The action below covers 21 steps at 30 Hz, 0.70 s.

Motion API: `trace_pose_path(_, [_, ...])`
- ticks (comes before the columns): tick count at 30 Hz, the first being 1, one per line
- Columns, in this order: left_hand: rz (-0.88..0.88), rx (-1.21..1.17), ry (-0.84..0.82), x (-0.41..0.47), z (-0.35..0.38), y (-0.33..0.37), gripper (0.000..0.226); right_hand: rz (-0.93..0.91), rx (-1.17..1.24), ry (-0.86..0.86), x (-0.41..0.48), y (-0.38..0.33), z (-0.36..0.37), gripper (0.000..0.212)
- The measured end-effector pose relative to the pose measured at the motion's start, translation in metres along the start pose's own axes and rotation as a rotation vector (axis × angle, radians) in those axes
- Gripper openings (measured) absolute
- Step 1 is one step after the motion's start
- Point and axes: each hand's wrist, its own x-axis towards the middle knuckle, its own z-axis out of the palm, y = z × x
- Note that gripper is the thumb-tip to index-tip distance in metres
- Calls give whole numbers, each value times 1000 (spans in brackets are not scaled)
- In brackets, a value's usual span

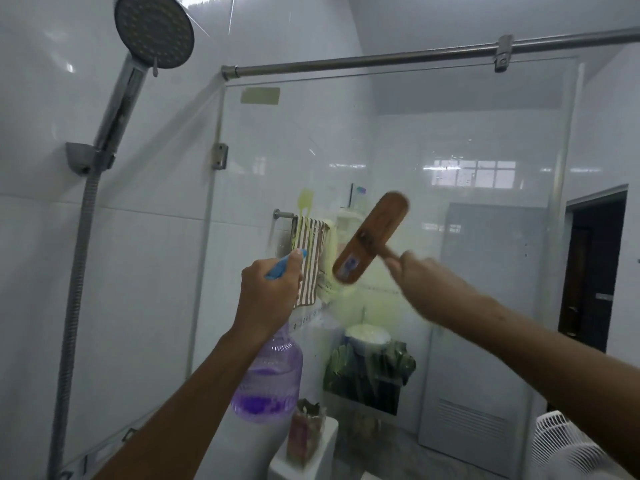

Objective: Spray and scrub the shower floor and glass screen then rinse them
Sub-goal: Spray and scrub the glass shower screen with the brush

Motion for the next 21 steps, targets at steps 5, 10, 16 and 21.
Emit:
trace_pose_path(5, [2, -21, -29, -1, 4, 8, 50, -27, -36, 81, 21, 12, -14, 53])
trace_pose_path(10, [10, -20, -14, -3, 6, 14, 54, 72, 103, 123, 28, 8, -30, 48])
trace_pose_path(16, [0, -9, -23, -3, 2, 15, 45, -82, -30, -55, -6, -9, 16, 45])
trace_pose_path(21, [-21, -26, 2, -2, -5, 8, 45, 116, 168, 198, 53, -5, -40, 53])
